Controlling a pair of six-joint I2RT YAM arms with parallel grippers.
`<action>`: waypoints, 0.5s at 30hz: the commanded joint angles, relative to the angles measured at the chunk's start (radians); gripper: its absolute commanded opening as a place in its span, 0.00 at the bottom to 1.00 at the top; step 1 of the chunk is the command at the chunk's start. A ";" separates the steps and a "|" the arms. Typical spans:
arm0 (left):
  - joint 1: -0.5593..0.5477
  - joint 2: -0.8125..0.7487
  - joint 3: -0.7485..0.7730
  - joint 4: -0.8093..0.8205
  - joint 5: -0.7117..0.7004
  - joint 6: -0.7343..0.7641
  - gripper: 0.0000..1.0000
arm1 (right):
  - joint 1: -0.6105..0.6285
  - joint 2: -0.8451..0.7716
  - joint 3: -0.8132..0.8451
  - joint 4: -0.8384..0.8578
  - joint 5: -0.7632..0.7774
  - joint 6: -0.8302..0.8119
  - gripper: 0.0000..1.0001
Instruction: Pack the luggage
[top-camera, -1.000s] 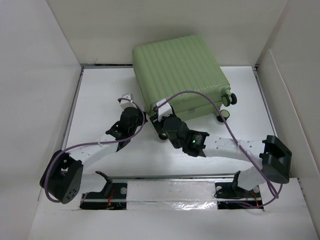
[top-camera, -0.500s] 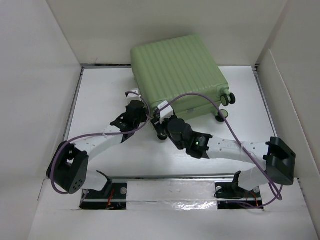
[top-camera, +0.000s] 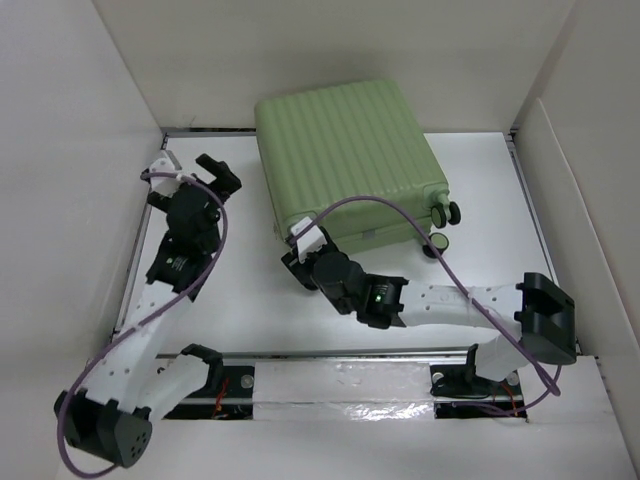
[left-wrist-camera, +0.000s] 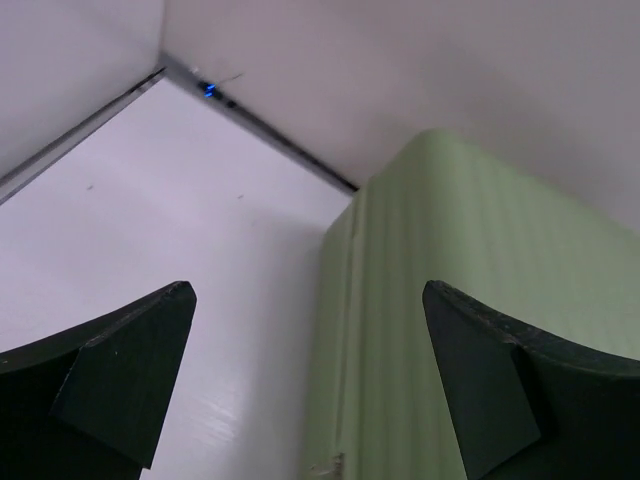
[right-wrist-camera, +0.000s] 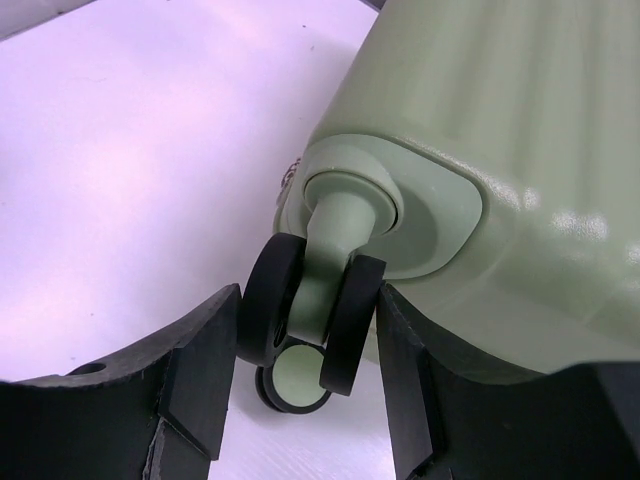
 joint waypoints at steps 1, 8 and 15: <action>0.009 -0.090 0.026 -0.105 0.168 0.004 0.97 | 0.116 0.012 0.101 0.080 -0.225 0.029 0.27; 0.009 -0.273 -0.023 -0.266 0.351 0.033 0.97 | 0.191 -0.115 0.156 -0.084 -0.054 -0.013 1.00; 0.009 -0.490 -0.061 -0.257 0.492 0.084 0.99 | 0.142 -0.485 0.032 -0.212 0.164 -0.038 1.00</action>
